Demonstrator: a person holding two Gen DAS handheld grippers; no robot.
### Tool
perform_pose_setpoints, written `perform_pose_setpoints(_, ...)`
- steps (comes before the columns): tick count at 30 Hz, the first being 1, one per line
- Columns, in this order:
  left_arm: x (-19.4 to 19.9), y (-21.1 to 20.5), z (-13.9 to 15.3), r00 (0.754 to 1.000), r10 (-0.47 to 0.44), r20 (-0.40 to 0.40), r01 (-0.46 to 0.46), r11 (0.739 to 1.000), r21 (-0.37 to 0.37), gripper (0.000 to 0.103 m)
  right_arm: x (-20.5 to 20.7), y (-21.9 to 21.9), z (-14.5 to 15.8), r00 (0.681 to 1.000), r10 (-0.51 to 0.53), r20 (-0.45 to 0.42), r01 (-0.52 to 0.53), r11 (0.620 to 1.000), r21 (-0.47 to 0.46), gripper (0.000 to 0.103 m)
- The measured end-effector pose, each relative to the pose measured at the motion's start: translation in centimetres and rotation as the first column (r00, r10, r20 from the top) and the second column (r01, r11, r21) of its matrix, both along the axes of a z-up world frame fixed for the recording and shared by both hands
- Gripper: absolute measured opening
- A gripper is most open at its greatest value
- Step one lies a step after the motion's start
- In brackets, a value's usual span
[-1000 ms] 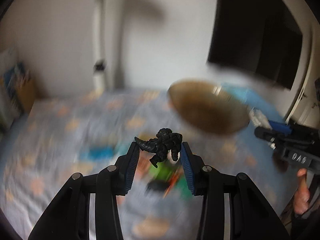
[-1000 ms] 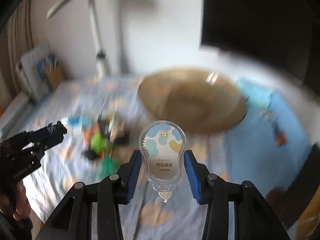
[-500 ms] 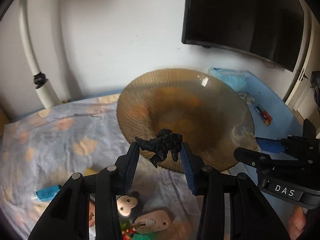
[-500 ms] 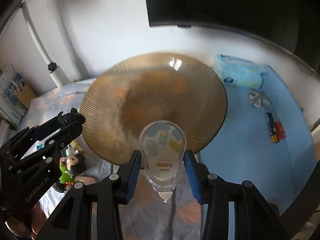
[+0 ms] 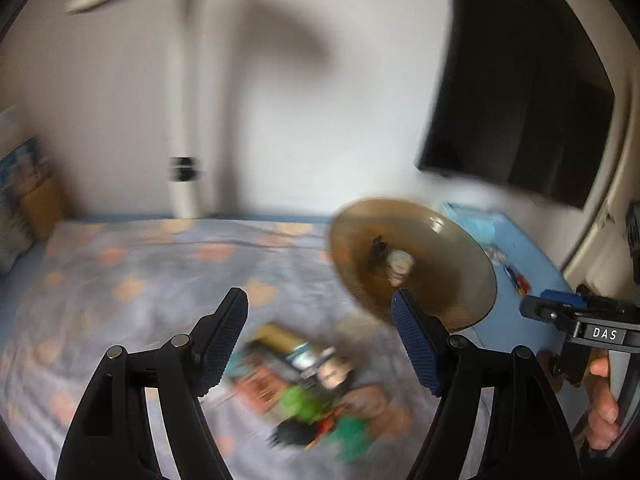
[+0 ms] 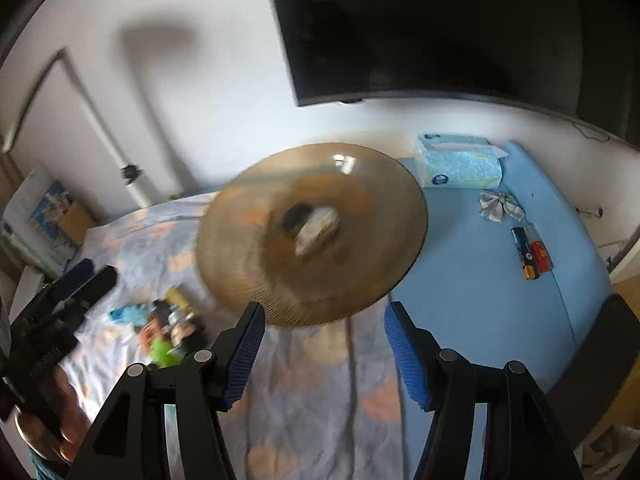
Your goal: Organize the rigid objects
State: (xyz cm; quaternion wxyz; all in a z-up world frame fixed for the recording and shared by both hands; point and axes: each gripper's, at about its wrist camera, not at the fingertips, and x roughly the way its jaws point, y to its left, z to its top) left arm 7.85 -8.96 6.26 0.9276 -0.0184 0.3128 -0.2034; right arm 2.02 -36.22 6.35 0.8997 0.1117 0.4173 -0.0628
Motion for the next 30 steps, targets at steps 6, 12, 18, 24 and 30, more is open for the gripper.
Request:
perform_pose_setpoints(6, -4.3, 7.5, 0.5, 0.988, 0.151, 0.030, -0.150, 0.988, -0.020, 0.073, -2.3, 6.2, 1.9, 0.987, 0.147, 0.067, -0.148, 0.989, 0.005, 0.063)
perform_pose_setpoints(12, -4.7, 12.1, -5.5, 0.958, 0.264, -0.109, -0.265, 0.964, 0.007, 0.073, -2.4, 11.5, -1.9, 0.974, 0.226, 0.017, -0.225, 0.974, -0.030, 0.086)
perform_pose_setpoints(18, -3.6, 13.9, -11.7, 0.911, 0.299, -0.284, -0.304, 0.952, 0.027, 0.073, -2.2, 13.3, -8.6, 0.953, 0.277, -0.126, -0.276, 0.961, 0.024, 0.086)
perform_pose_setpoints(24, -3.1, 13.9, -12.3, 0.895, 0.328, -0.302, -0.326, 0.944, 0.058, 0.073, -2.2, 14.3, -9.1, 0.941, 0.304, -0.147, -0.310, 0.951, -0.018, 0.086)
perform_pose_setpoints(30, -3.6, 12.7, -14.2, 0.885, 0.331, -0.329, -0.317, 0.944, 0.096, 0.079, -1.9, 14.2, -10.0, 0.939, 0.301, -0.167, -0.304, 0.953, 0.007, 0.086)
